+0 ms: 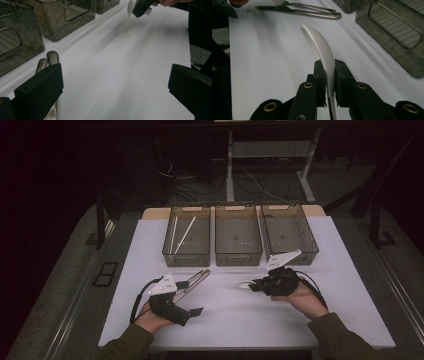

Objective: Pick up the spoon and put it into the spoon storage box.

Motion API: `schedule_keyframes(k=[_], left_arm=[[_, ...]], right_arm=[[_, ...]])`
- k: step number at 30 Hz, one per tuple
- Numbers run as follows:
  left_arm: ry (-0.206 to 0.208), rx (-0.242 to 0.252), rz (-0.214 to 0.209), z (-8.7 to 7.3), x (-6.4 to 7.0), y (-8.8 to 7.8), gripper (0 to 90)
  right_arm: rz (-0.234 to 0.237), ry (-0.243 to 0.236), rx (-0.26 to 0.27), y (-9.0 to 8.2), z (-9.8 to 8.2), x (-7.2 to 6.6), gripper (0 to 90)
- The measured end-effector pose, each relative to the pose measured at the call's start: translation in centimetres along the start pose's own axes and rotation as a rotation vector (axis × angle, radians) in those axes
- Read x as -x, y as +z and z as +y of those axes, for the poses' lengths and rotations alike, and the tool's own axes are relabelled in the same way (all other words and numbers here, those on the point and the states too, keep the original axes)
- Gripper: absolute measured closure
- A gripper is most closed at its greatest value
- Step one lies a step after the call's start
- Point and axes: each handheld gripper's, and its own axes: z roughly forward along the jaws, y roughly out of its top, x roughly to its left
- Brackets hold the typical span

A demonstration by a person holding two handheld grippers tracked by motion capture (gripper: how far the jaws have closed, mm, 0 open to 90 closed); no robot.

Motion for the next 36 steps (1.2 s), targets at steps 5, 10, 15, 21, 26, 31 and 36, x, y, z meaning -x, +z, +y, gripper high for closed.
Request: schedule_keyframes(k=[5,10,15,21,26,31,36], left_arm=[[-0.007,-0.005,-0.001,0.0,0.0,0.1,0.0],[-0.006,-0.006,-0.005,0.0,0.0,0.1,0.0],[-0.010,-0.004,-0.005,0.0,0.0,0.1,0.0],[-0.010,-0.010,-0.009,0.0,0.0,0.2,0.0],[-0.013,-0.007,-0.011,0.0,0.0,0.2,0.0],[-0.012,-0.007,-0.013,0.0,0.1,0.2,0.0],[-0.015,-0.006,-0.017,0.0,0.1,0.2,0.0]], right_arm=[[-0.008,0.013,0.014,-0.5,0.5,0.7,80.4],[-0.012,0.024,0.034,-0.8,1.3,1.4,80.4],[-0.026,0.024,0.047,-1.2,2.3,2.0,80.4],[-0.045,0.037,0.067,-1.6,3.7,3.1,80.5],[-0.064,0.046,0.079,-1.7,5.1,4.0,80.4],[-0.081,0.044,0.081,-1.6,6.7,4.8,80.4],[-0.090,0.043,0.073,-1.0,8.2,5.6,80.4]])
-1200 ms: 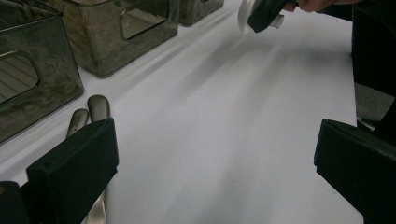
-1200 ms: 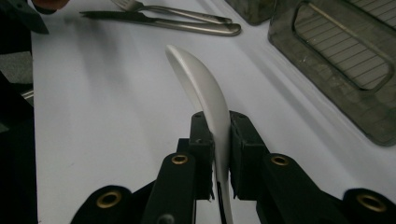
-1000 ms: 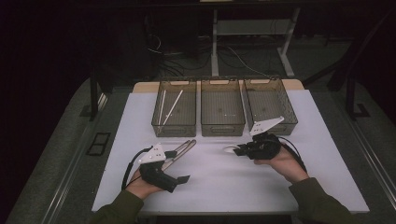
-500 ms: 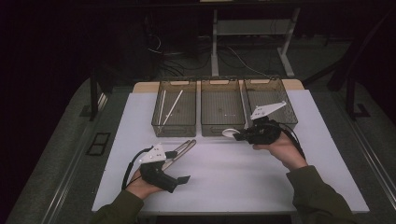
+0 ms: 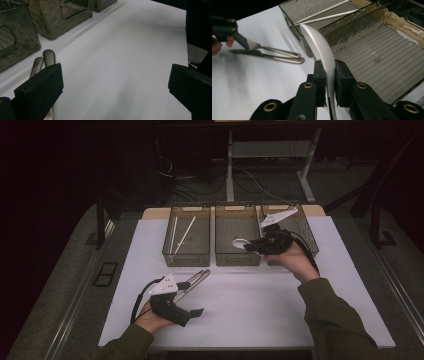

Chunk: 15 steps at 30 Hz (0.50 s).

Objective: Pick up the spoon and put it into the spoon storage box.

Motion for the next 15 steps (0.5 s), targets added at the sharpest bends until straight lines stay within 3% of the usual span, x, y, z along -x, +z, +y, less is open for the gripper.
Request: schedule_keyframes(k=[15], left_arm=[[0.004,-0.004,-0.014,0.0,0.1,0.1,0.0]], right_arm=[[-0.020,0.039,0.005,2.9,2.4,1.7,80.3]])
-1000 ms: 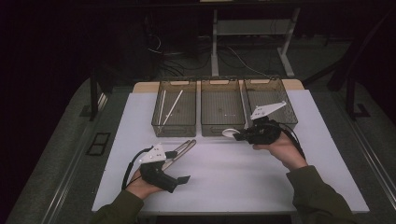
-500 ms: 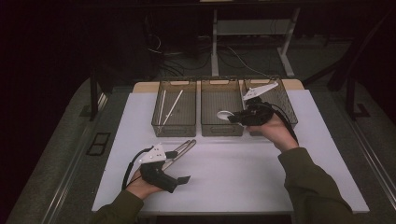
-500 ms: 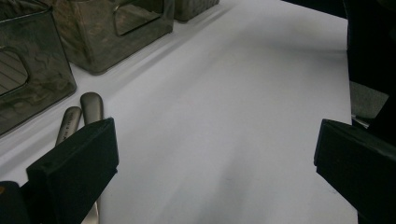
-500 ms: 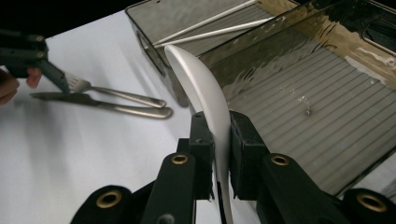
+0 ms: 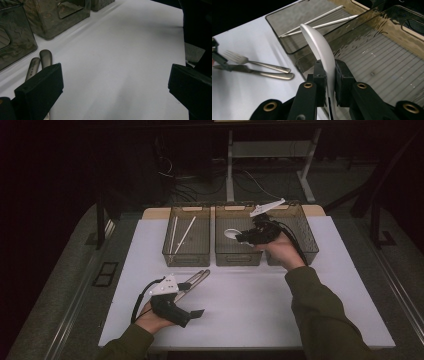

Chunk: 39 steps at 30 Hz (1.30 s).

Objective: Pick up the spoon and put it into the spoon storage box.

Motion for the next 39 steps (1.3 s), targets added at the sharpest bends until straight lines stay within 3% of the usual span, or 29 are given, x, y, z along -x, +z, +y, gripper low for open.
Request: schedule_keyframes(k=[11,17,21,30,39], left_arm=[[0.005,0.004,-0.008,0.0,0.1,0.0,0.0],[0.009,0.001,-0.009,0.0,0.0,0.0,0.0],[0.013,-0.001,-0.008,0.0,0.1,0.0,0.0],[0.012,0.001,-0.010,0.0,0.1,0.0,0.0],[0.013,-0.004,-0.007,-0.1,0.1,0.0,0.0]], right_arm=[[-0.015,0.036,-0.024,2.5,-0.2,1.2,80.2],[-0.020,0.048,-0.034,3.1,-0.4,1.5,79.4],[-0.028,0.050,-0.040,3.3,-0.5,1.4,71.9],[-0.012,0.073,-0.006,2.9,-0.5,1.4,66.3],[0.020,0.094,0.040,1.3,-0.8,0.8,50.5]])
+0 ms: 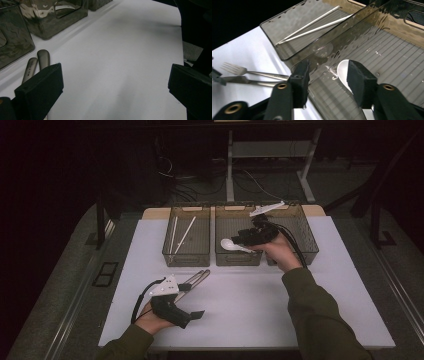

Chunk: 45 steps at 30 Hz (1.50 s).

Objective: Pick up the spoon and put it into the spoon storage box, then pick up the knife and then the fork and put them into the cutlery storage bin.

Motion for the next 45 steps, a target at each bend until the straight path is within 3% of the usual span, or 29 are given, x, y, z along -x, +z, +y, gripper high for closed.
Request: schedule_keyframes(k=[9,20,26,39,45], left_arm=[[-0.005,-0.002,-0.002,0.0,0.0,0.0,0.0],[0.002,-0.007,0.001,0.0,0.1,0.0,0.0],[0.001,-0.008,0.006,0.0,0.1,0.0,0.0],[0.000,-0.010,0.016,0.0,0.1,-0.1,0.0],[-0.006,-0.006,0.022,0.0,0.1,-0.2,0.0]], right_arm=[[0.014,-0.014,0.010,-2.0,-2.0,-1.2,39.4],[-0.004,-0.025,0.004,-4.1,-6.0,-2.7,35.7],[0.000,-0.020,0.031,-5.4,-7.8,-3.2,33.3],[-0.052,0.003,0.071,-8.2,-12.1,-3.0,25.5],[-0.096,0.015,0.095,-9.4,-14.4,-2.9,24.5]])
